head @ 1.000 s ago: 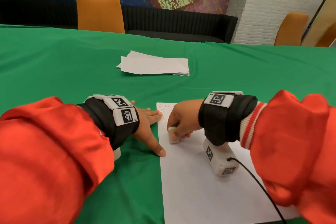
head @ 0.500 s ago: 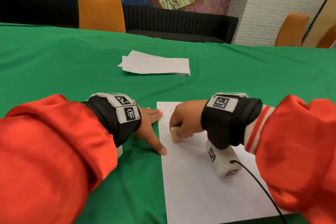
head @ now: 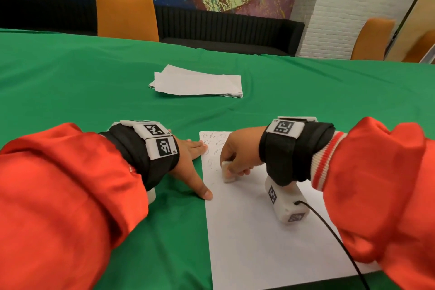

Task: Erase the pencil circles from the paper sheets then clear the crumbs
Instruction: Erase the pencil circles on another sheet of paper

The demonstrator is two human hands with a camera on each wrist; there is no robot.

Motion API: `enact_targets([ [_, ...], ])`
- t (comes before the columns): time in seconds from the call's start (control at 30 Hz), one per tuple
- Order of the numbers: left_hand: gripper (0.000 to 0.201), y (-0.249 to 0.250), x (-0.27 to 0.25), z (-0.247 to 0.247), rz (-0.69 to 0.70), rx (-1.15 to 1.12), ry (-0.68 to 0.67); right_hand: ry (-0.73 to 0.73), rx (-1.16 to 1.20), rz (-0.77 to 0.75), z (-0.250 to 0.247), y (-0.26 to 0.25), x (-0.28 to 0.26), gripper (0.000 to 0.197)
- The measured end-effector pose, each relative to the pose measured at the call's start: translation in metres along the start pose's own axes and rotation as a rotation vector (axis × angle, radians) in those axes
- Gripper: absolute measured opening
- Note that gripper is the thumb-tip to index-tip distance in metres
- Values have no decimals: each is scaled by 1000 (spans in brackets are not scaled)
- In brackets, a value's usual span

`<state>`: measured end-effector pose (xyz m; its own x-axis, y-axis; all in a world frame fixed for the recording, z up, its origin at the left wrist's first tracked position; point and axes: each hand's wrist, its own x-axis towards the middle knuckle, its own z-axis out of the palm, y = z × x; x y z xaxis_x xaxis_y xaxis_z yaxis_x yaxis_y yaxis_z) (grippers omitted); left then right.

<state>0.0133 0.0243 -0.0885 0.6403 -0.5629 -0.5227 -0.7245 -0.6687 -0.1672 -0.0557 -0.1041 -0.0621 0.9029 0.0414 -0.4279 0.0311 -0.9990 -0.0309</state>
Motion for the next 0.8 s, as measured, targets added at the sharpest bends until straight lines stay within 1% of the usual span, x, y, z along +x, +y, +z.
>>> enact_targets([
  [0.07, 119, 0, -1, 0, 4, -10, 4, 38, 12, 20, 0, 3, -1, 24],
  [0.2, 117, -1, -3, -1, 10, -46, 30, -21, -3, -26, 4, 4, -13, 21],
  [0.23, 118, -1, -3, -2, 11, -50, 36, -17, -4, -39, 5, 5, -18, 20],
  [0.27, 117, -1, -4, -2, 11, -54, 43, 18, 3, -47, 6, 7, -22, 19],
  [0.33, 114, -1, -5, -3, 22, -71, 66, 154, 42, -34, 6, 16, -29, 17],
  [0.4, 105, 0, -9, -4, 44, -98, 109, 266, 62, -2, 6, 26, -36, 16],
  [0.43, 100, 2, -12, -6, 53, -108, 138, 291, 52, 13, 7, 30, -39, 16],
  [0.53, 89, 9, -20, -17, 82, -129, 185, 293, 15, 48, 9, 36, -46, 16],
  [0.63, 88, 21, -21, -24, 116, -169, 150, 265, -20, 46, 12, 32, -49, 19],
  [0.7, 88, 30, -19, -22, 121, -126, 112, 253, -27, 13, 13, 25, -50, 20],
  [0.8, 82, 34, -16, -18, 133, -76, 89, 230, -36, -59, 15, 12, -48, 21],
])
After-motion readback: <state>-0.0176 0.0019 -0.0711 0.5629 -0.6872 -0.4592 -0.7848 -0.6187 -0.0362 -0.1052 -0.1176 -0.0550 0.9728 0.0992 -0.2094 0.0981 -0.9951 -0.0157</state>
